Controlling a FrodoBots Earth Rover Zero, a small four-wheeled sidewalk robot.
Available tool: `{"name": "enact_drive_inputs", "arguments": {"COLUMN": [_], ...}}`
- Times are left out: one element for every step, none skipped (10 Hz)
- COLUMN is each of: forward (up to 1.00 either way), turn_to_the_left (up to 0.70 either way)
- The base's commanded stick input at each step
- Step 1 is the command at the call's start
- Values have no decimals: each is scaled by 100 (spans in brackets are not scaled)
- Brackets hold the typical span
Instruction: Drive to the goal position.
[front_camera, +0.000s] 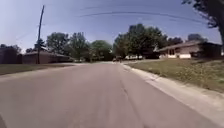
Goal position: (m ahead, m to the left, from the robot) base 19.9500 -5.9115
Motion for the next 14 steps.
{"name": "enact_drive_inputs", "arguments": {"forward": [70, 70, 70, 70, 70, 70, 70, 70, 70, 70, 70, 70, 70, 70], "turn_to_the_left": [0, 0, 0, 0, 0, 0, 0, 0, 0, 0, 0, 0, 0, 0]}}
